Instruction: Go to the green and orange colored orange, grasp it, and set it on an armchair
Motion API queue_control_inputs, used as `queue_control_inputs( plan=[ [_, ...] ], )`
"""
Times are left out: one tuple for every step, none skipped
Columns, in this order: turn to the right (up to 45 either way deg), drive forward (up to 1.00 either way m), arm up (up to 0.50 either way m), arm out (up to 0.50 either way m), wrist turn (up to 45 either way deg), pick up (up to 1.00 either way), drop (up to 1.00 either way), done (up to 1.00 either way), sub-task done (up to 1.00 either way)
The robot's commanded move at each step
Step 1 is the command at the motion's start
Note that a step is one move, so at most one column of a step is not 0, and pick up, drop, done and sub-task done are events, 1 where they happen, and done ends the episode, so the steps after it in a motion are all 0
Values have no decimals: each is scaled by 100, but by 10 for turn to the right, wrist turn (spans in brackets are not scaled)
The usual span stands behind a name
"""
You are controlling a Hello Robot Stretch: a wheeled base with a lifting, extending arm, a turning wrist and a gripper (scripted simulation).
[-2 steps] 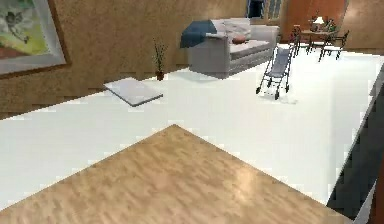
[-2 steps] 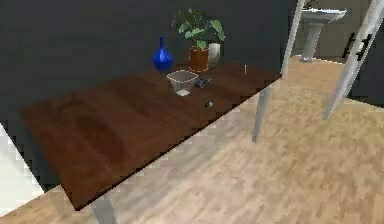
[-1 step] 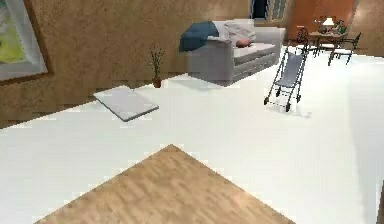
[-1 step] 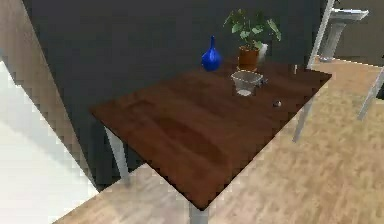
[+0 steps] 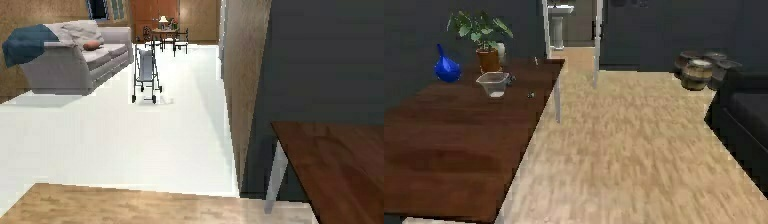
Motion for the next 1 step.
queue_control_inputs(
  plan=[
    [0, 100, 0, 0, 0, 0, 0, 0, 0]
  ],
)
